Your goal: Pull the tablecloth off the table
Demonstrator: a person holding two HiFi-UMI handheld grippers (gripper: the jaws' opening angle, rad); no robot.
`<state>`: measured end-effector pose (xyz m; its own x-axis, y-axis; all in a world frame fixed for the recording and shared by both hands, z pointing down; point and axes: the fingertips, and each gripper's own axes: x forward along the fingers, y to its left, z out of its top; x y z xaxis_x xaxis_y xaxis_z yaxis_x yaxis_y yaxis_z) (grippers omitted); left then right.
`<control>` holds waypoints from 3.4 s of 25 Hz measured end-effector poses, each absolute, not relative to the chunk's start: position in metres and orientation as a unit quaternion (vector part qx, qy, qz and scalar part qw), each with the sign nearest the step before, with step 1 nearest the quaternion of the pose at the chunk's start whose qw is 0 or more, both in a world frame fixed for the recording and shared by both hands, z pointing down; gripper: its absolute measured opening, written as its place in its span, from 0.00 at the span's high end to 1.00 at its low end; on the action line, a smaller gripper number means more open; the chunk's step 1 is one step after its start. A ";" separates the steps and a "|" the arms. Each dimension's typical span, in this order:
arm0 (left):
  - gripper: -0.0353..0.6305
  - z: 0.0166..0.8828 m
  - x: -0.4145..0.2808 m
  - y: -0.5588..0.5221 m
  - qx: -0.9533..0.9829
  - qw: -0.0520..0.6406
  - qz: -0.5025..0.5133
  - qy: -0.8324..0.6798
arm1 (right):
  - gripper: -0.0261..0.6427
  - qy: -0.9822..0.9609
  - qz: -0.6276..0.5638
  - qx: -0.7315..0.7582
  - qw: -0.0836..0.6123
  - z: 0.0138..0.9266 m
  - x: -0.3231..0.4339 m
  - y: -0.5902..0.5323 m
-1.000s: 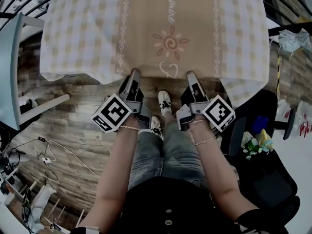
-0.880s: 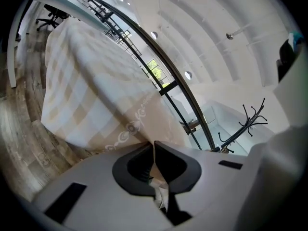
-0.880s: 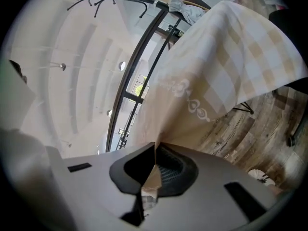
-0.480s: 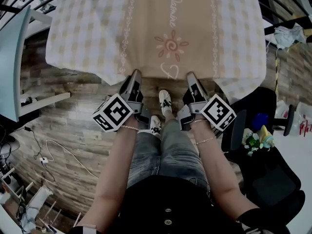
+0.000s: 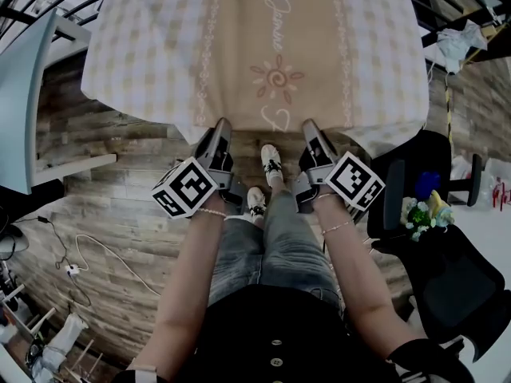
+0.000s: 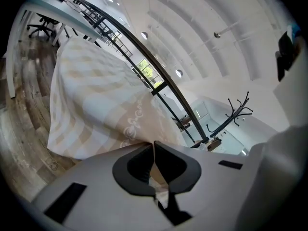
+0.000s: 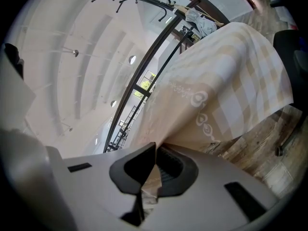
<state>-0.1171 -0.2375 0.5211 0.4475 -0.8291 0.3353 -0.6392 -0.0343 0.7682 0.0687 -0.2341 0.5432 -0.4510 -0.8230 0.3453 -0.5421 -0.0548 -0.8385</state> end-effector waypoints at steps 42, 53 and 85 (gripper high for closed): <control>0.92 0.446 -0.106 -0.205 0.699 0.426 -0.077 -0.570 | 0.92 0.716 -0.534 -0.448 0.042 0.473 0.074 -0.211; 0.92 0.422 -0.085 -0.151 0.701 0.406 -0.086 -0.580 | 0.92 0.731 -0.529 -0.428 0.052 0.452 0.093 -0.168; 0.92 0.419 -0.066 -0.043 0.690 0.415 -0.084 -0.587 | 0.92 0.745 -0.548 -0.380 0.006 0.454 0.106 -0.068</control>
<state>-0.0660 -0.0429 0.4192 0.2968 -0.8796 0.3717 -0.7410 0.0333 0.6707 0.1059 -0.0675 0.4544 -0.7107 -0.5739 0.4069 -0.5598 0.1110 -0.8212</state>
